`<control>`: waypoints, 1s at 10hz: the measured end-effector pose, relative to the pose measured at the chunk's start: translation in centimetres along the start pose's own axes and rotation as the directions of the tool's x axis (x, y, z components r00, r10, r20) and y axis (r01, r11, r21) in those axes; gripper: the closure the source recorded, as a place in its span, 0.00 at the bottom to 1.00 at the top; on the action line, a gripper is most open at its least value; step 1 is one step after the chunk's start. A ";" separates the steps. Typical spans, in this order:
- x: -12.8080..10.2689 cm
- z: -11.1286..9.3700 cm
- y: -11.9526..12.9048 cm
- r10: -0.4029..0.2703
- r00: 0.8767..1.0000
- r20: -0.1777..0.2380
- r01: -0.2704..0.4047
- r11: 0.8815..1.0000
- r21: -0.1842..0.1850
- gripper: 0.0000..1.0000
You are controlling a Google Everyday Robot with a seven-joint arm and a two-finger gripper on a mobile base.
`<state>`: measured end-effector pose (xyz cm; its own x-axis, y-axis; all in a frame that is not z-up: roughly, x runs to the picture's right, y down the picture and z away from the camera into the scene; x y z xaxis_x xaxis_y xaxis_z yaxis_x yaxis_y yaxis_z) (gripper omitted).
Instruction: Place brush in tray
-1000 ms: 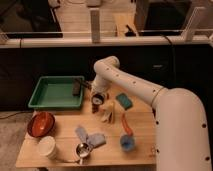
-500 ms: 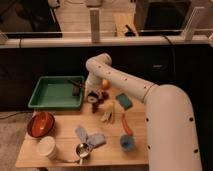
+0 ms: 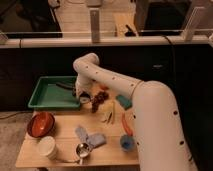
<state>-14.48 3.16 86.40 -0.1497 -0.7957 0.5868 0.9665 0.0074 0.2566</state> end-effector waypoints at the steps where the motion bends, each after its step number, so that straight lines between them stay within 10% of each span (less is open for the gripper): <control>1: 0.1 0.2 -1.0 -0.025 1.000 0.003 0.025 1.000 -0.005 1.00; 10: 2.6 2.9 -6.7 -0.131 0.990 0.056 0.134 0.990 -0.047 1.00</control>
<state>-21.98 2.80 88.45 -0.2868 -0.7549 0.5898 0.9465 -0.1281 0.2962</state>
